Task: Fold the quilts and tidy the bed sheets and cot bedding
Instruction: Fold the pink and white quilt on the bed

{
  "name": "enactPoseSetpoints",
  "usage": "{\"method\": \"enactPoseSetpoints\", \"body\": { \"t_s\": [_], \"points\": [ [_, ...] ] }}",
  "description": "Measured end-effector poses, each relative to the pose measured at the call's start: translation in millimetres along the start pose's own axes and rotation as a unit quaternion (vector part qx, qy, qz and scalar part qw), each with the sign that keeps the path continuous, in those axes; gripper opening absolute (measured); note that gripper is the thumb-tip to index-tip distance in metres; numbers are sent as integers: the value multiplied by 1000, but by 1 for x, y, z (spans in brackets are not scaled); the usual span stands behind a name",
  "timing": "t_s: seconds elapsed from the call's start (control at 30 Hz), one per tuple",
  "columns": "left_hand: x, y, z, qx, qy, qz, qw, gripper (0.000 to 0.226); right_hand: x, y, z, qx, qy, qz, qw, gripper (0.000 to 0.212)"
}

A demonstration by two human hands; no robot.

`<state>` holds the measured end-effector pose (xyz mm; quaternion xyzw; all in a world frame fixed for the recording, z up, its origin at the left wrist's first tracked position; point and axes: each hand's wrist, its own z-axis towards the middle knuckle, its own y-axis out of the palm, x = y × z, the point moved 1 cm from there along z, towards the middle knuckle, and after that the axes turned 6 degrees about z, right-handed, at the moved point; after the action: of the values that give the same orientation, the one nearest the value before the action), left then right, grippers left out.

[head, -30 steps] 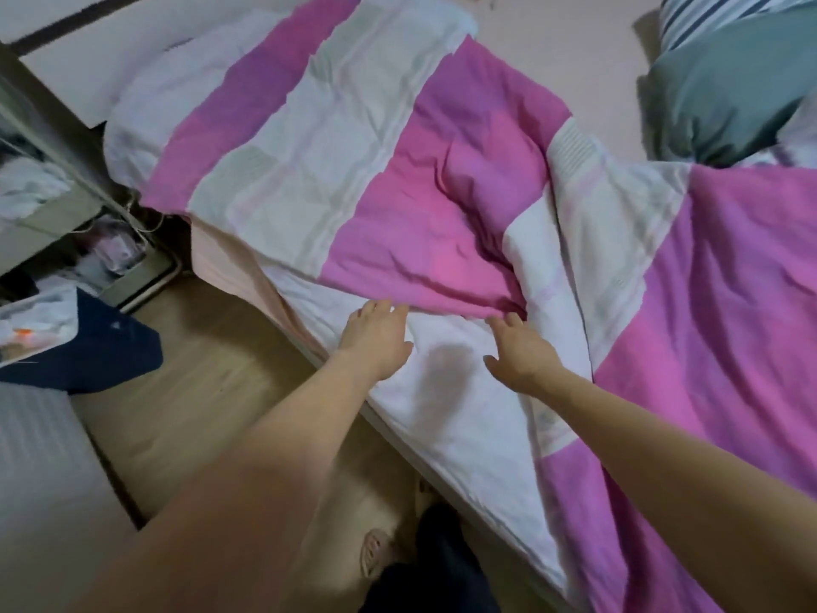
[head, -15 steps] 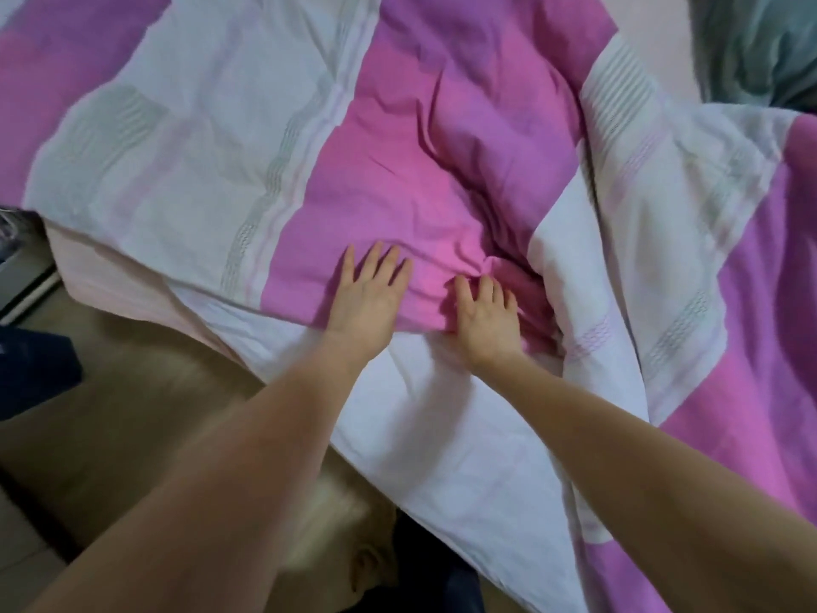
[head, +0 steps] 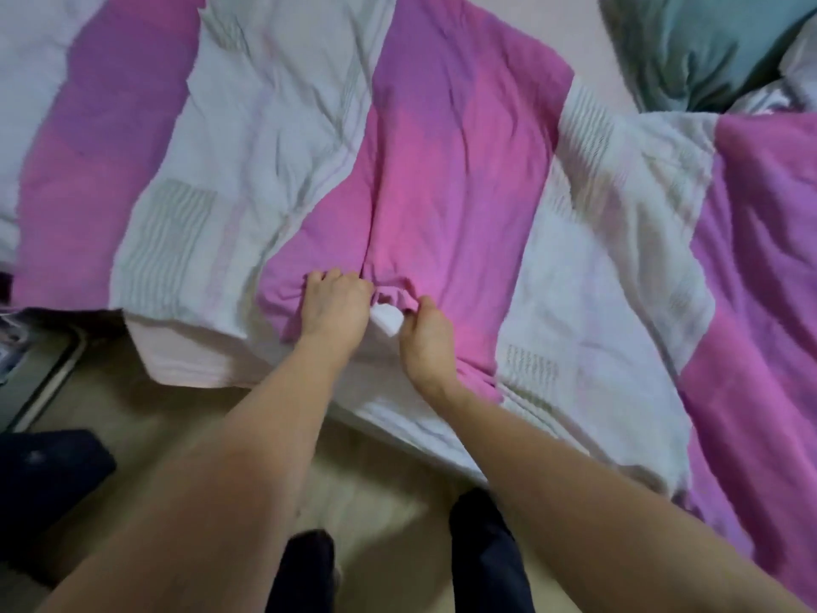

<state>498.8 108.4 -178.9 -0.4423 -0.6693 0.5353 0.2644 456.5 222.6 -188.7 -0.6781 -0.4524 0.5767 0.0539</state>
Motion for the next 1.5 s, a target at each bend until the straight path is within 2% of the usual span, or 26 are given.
{"method": "enactPoseSetpoints", "body": {
  "t_s": [0.13,0.17,0.23,0.3,0.33,0.43,0.53,0.8,0.97,1.07,1.13,1.3,1.33,1.4,1.5],
  "points": [
    [-70,-17,-31,2,24,30,999,25,-44,46,-42,28,11,47,998,24],
    [-86,-15,-39,-10,35,38,999,26,-50,59,-54,3,6,44,999,27],
    [-113,-6,-60,-96,73,43,992,32,-50,82,-71,-97,13,-62,993,31],
    [-133,4,-78,-195,97,29,975,41,-43,91,-75,-177,57,-203,962,40],
    [-147,6,-85,-218,92,12,971,44,-46,91,-76,-199,75,-226,951,43],
    [-203,-9,-87,-212,29,-71,974,38,-74,90,-62,-188,46,-201,960,37],
    [-254,-27,-73,-222,-41,-140,964,44,-114,85,-38,-177,4,-172,969,35],
    [-373,-47,-17,-183,-176,-198,947,49,-260,148,54,-238,-107,-145,954,32],
    [-421,-9,13,-145,-272,-287,907,53,-311,201,97,-242,-123,-138,952,31],
    [-437,27,33,-139,-328,-347,868,66,-319,238,119,-235,-107,-119,959,30],
    [-446,50,50,-141,-344,-360,856,75,-321,262,132,-233,-88,-110,962,30],
    [-462,87,86,-151,-329,-403,841,102,-332,320,164,-214,-39,-109,970,35],
    [-467,94,91,-157,-319,-416,837,98,-337,333,170,-212,-27,-115,970,36],
    [-480,101,104,-179,-254,-417,854,72,-348,361,181,-211,2,-136,968,43],
    [-488,79,122,-135,-132,-449,874,39,-365,391,189,-216,60,-156,962,73]
  ]
}}
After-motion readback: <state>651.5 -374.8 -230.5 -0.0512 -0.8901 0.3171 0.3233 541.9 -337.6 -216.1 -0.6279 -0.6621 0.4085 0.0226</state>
